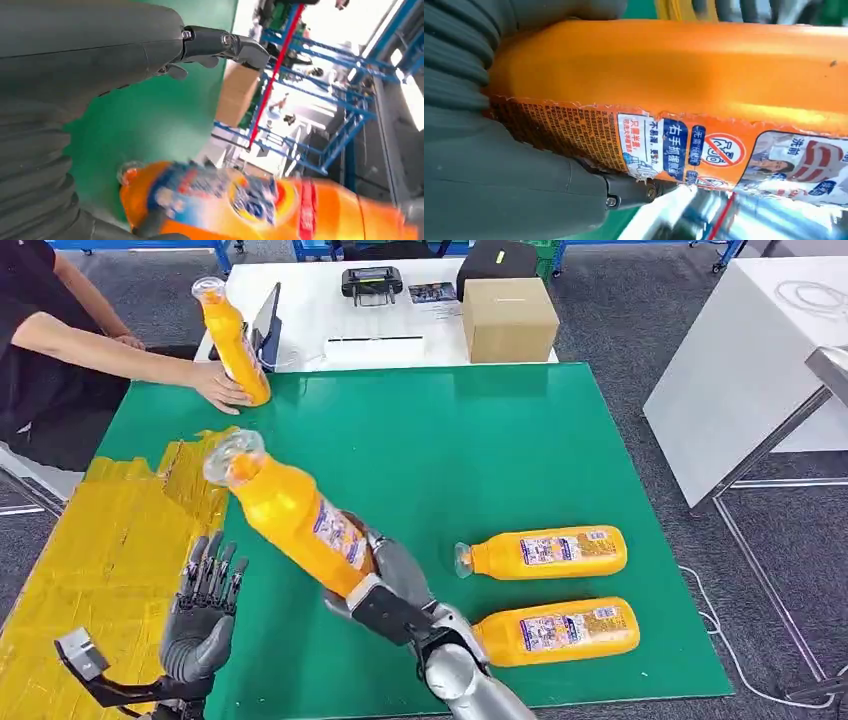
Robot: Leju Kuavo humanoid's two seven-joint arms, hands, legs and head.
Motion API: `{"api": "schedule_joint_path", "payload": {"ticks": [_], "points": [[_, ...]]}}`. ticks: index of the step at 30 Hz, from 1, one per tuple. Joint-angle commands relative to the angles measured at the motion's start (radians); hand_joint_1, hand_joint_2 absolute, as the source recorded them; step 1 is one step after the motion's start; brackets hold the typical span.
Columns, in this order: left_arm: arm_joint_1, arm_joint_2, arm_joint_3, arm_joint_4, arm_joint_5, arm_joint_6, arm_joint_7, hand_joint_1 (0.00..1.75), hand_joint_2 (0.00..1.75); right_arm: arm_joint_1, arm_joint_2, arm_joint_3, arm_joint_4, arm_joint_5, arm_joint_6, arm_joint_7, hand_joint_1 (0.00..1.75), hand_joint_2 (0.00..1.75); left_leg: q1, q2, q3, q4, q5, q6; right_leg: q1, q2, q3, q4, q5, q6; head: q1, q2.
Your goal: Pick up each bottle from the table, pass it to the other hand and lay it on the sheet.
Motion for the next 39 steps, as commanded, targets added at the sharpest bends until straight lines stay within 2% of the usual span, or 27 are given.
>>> {"api": "schedule_joint_path", "payload": {"ticks": [1,15,30,35,36,39], "points": [[-0.003,0.031,-0.064,-0.012,-0.014,-0.023,-0.030,0.00,1.75,-0.107,-0.008,0.162,0.202,-0.004,0.059,0.014,1.75,1.75,0.001,0.001,0.003,0.000,-0.001,0.000,0.001,0.001,0.003,-0.001,0.000,-0.001,0.000,0.000],[-0.026,0.037,-0.072,0.018,-0.023,-0.014,-0.040,0.00,1.75,-0.119,0.029,0.343,0.349,0.060,0.095,0.022,1.75,1.75,0.001,0.000,0.003,-0.001,0.000,0.000,0.001,0.000,0.003,-0.002,0.000,-0.001,0.000,0.000],[-0.026,0.037,-0.072,0.018,-0.023,-0.014,-0.040,0.00,1.75,-0.119,0.029,0.343,0.349,0.060,0.095,0.022,1.75,1.75,0.001,-0.002,0.002,-0.001,0.000,0.000,0.001,-0.002,0.003,-0.001,-0.001,-0.001,0.000,0.000],[-0.015,0.064,-0.115,0.011,-0.159,0.014,-0.115,0.00,1.75,-0.125,0.029,0.369,0.359,0.065,0.100,0.022,1.75,1.75,0.001,-0.002,0.003,0.000,-0.001,0.000,0.001,-0.002,0.003,-0.001,-0.001,-0.001,0.000,0.000],[-0.015,0.067,-0.122,0.008,-0.185,0.024,-0.129,1.75,1.75,-0.125,0.027,0.367,0.359,0.064,0.098,0.022,1.75,1.75,0.001,-0.002,0.002,-0.001,0.000,0.000,0.001,-0.002,0.002,-0.001,0.000,-0.001,0.000,0.000],[-0.014,0.076,-0.138,0.008,-0.210,0.014,-0.158,1.75,1.75,-0.124,0.023,0.360,0.360,0.061,0.096,0.021,1.75,1.75,0.001,-0.003,0.003,0.000,-0.001,0.000,0.001,-0.003,0.004,-0.002,-0.001,-0.001,0.000,0.000]]}}
